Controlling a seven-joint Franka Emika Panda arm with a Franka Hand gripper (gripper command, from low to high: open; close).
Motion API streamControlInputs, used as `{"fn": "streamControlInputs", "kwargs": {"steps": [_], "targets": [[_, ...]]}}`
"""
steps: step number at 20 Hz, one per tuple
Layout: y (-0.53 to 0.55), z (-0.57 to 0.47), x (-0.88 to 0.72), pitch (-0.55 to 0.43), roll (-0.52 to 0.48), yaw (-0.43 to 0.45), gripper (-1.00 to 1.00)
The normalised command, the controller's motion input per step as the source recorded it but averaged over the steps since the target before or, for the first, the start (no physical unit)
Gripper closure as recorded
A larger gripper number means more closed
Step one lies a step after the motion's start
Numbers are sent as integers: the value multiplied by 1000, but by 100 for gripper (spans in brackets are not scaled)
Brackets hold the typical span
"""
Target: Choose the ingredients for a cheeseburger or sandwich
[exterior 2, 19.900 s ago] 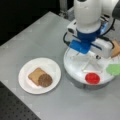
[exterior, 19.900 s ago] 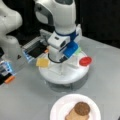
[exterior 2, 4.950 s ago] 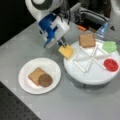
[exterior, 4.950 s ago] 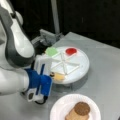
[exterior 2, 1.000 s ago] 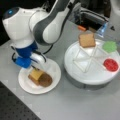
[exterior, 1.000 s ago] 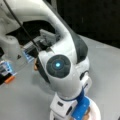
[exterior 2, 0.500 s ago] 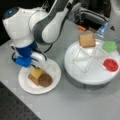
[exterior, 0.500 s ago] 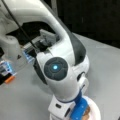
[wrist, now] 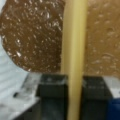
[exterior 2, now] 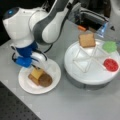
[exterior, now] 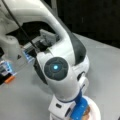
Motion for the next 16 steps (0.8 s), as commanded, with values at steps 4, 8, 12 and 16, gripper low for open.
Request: {"fn": "streamControlInputs", "kwargs": {"steps": [4, 8, 12, 16], "targets": [[29, -103, -68, -61, 61, 101, 100], [-38, -146, -63, -89, 86, 88, 100], [-100, -169, -49, -120, 82, 69, -100], [-139, -195, -33, -145, 70, 36, -100]]}}
